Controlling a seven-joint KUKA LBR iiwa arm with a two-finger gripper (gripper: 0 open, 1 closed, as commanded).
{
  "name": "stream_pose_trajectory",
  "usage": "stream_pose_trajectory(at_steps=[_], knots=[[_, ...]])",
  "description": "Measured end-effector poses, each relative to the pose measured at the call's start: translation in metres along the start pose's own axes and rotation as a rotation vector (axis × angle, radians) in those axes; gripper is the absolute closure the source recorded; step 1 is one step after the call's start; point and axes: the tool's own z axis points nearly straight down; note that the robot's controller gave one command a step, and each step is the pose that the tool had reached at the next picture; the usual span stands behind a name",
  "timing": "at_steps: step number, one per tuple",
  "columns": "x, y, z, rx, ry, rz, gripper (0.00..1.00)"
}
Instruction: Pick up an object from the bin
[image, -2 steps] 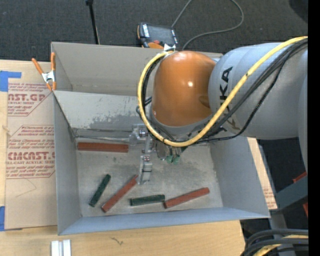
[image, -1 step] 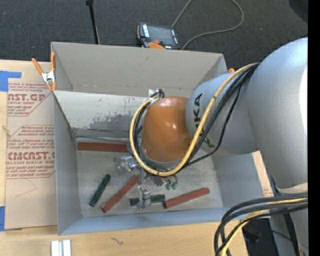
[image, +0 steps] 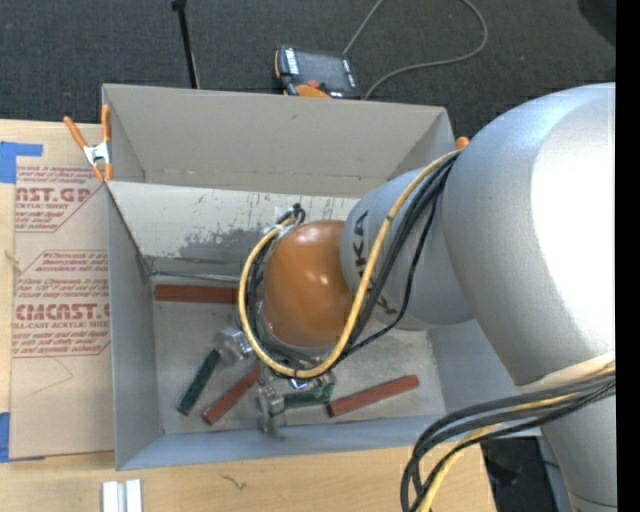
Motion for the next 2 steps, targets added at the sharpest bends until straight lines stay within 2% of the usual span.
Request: stream_pose_trajectory(at_steps=[1, 2], knots=[[0.002, 0.000, 0.000, -0.001, 0.008, 0.001, 1.00], [-0.055, 0.015, -0.142, 0.001, -0.003, 0.083, 1.00]])
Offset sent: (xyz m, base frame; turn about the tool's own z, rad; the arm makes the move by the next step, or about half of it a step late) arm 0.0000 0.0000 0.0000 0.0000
